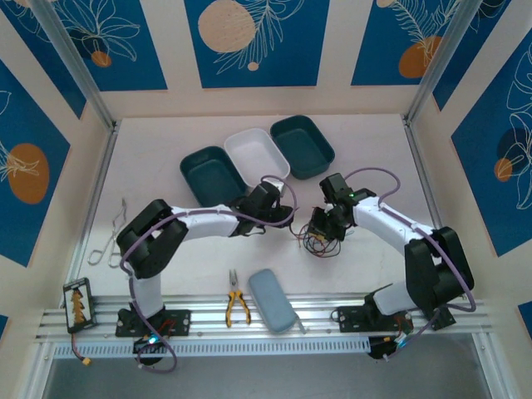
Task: Untangle the cables
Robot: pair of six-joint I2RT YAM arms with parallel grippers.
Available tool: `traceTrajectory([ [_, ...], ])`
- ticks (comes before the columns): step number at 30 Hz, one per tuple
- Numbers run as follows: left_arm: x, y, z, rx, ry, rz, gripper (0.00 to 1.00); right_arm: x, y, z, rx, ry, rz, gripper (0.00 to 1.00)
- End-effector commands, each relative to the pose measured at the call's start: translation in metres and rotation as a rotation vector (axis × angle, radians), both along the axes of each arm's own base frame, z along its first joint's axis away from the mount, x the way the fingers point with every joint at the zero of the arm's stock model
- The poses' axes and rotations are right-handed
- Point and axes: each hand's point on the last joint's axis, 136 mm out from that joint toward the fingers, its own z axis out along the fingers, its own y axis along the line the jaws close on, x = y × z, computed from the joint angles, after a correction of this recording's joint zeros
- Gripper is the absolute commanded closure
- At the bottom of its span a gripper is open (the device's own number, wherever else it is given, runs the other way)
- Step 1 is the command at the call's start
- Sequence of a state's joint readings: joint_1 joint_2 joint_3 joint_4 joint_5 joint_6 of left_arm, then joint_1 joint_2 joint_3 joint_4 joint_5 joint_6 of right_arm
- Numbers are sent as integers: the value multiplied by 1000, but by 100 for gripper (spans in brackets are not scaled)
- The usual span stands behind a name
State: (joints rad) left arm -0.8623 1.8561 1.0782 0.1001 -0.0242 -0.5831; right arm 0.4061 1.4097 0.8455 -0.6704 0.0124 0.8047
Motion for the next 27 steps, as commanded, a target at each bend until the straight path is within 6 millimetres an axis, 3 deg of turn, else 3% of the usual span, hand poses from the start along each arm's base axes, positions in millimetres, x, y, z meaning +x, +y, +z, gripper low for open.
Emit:
traceTrajectory([
  [1,3,5,31,2,-36,43,48,0,-6,17,-31,-35,4,73],
  [11,-5,-1,39,-32,-8,2,46,6,-36,50,-169,-136,-49,67],
  [16,-7,-6,47,-48,-9,-25,37,23,-45,70,-226,-211,-83,63],
  [22,-9,0,55,-41,-31,-23,30,48,-37,80,-242,-246,-49,63],
  [27,-11,-2,56,-53,-38,-45,32,66,-25,77,-245,-228,22,65],
])
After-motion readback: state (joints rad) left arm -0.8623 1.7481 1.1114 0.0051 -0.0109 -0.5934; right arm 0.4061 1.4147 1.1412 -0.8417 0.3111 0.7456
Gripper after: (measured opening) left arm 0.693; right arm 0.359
